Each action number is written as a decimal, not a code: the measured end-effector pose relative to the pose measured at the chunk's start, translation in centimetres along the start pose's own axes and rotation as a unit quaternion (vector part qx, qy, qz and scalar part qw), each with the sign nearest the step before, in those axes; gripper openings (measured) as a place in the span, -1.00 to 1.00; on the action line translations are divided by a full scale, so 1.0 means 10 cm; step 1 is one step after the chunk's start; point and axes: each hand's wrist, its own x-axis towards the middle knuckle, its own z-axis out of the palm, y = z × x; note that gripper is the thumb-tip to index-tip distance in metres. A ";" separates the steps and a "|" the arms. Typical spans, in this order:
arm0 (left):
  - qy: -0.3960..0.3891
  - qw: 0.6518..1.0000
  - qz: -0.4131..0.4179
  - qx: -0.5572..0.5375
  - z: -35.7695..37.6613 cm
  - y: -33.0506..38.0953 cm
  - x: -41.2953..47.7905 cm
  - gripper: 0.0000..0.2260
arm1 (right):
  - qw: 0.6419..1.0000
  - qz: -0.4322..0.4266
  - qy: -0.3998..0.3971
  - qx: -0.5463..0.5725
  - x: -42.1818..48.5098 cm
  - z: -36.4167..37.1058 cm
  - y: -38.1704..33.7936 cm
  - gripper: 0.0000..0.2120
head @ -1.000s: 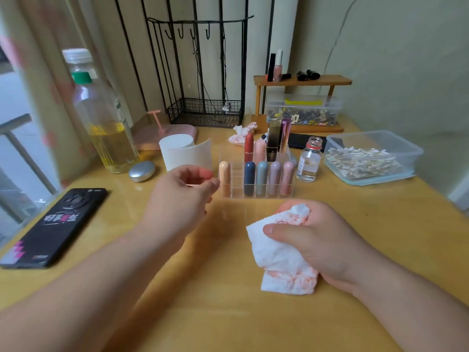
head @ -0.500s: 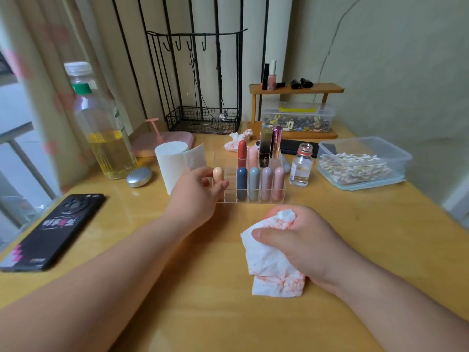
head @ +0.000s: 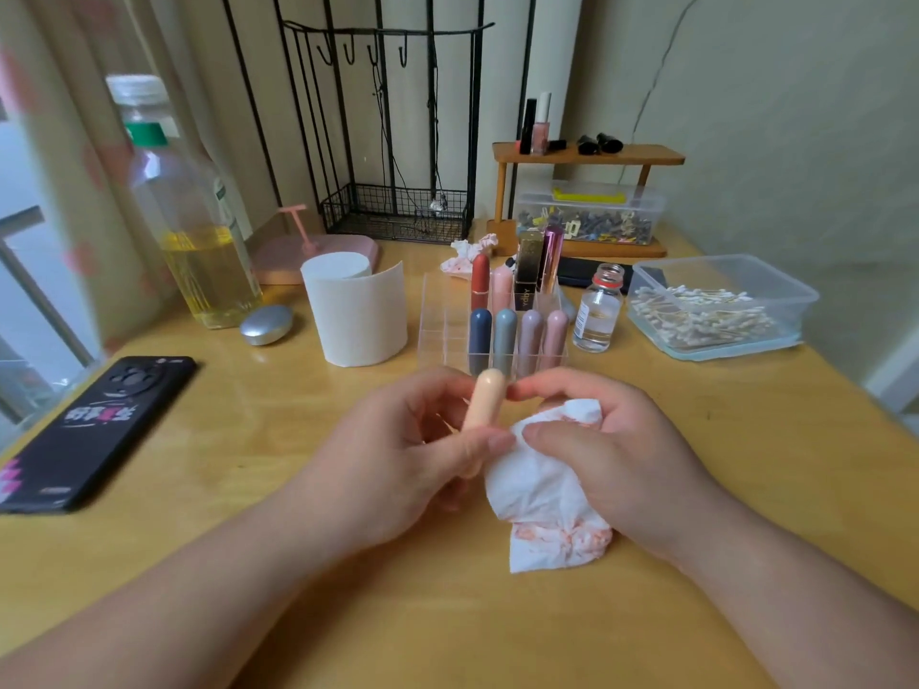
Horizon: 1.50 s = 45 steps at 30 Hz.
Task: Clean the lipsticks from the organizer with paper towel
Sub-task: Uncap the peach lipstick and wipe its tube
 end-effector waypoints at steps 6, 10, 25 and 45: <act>0.002 0.992 0.005 0.122 0.02 -0.06 -0.07 -0.77 | 0.998 -0.022 -0.054 0.016 -0.04 0.03 -0.03 -0.64; -0.017 0.980 0.041 0.196 0.03 -0.05 -0.08 -0.77 | 0.998 -0.011 0.003 -0.070 -0.03 0.09 -0.02 -0.59; -0.047 0.985 -0.072 0.149 -0.22 -0.03 -0.02 -0.78 | 0.994 0.046 0.069 0.066 0.01 -0.21 -0.18 -0.75; 0.097 0.952 -0.088 0.276 -0.35 -0.22 0.17 -0.84 | 0.851 0.229 -0.159 0.444 0.01 -0.10 -0.10 -0.71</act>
